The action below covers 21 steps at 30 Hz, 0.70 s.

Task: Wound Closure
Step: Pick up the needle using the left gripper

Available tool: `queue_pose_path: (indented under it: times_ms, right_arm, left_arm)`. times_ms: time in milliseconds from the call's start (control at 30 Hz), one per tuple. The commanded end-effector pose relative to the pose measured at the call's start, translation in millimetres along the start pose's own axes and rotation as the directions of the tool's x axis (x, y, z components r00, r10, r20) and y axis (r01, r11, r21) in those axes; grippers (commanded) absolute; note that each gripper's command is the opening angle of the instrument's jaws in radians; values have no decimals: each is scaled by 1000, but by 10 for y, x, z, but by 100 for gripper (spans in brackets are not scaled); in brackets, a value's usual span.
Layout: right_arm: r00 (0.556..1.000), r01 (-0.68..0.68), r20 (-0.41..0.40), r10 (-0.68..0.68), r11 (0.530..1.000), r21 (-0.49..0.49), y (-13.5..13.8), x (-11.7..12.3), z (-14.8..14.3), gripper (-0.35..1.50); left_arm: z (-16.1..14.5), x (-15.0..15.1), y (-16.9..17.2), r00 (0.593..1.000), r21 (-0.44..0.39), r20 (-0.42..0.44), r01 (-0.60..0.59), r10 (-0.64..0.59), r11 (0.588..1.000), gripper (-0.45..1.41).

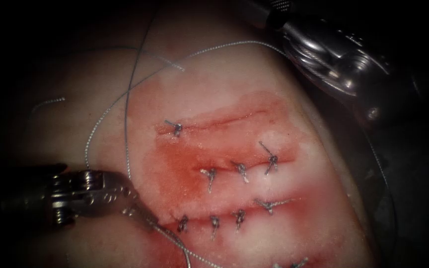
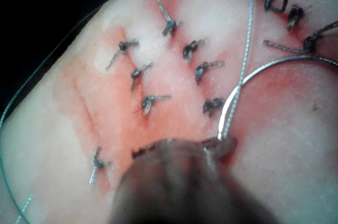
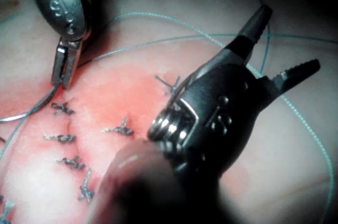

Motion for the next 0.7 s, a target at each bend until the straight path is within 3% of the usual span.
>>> queue_pose_path:
  times_ms: [33, 67, 100, 267, 467, 533, 700]
  right_arm:
    - [1000, -7, 1, 7, 1000, -3, 4, 6, 5, 126]
    - [1000, -6, 2, 6, 1000, -3, 4, 7, 5, 126]
    - [1000, -6, 2, 6, 1000, -3, 4, 8, 5, 126]
    - [1000, -11, 2, 11, 1000, -7, 4, 9, 5, 128]
    - [1000, -14, 2, 14, 1000, -7, 6, 15, 6, 128]
    - [1000, -12, 3, 12, 1000, -16, 8, 19, 7, 130]
    - [1000, -11, 4, 11, 1000, -22, 11, 23, 9, 131]
  left_arm:
    - [4, -3, 7, 1000, -2, 1, 25, -25, 1000, -20]
    - [3, -4, 5, 998, -5, 2, 61, -61, 998, -42]
    - [2, -5, 5, 998, -7, 3, 67, -67, 998, -45]
    - [-14, -10, 8, 998, -45, 14, 68, -68, 997, -25]
    - [-40, -12, 21, 995, -133, 34, 99, -95, 986, -16]
    - [-56, -2, 33, 989, -185, 33, 147, -144, 972, -11]
    - [-65, 13, 41, 982, -235, 5, 184, -188, 954, -8]
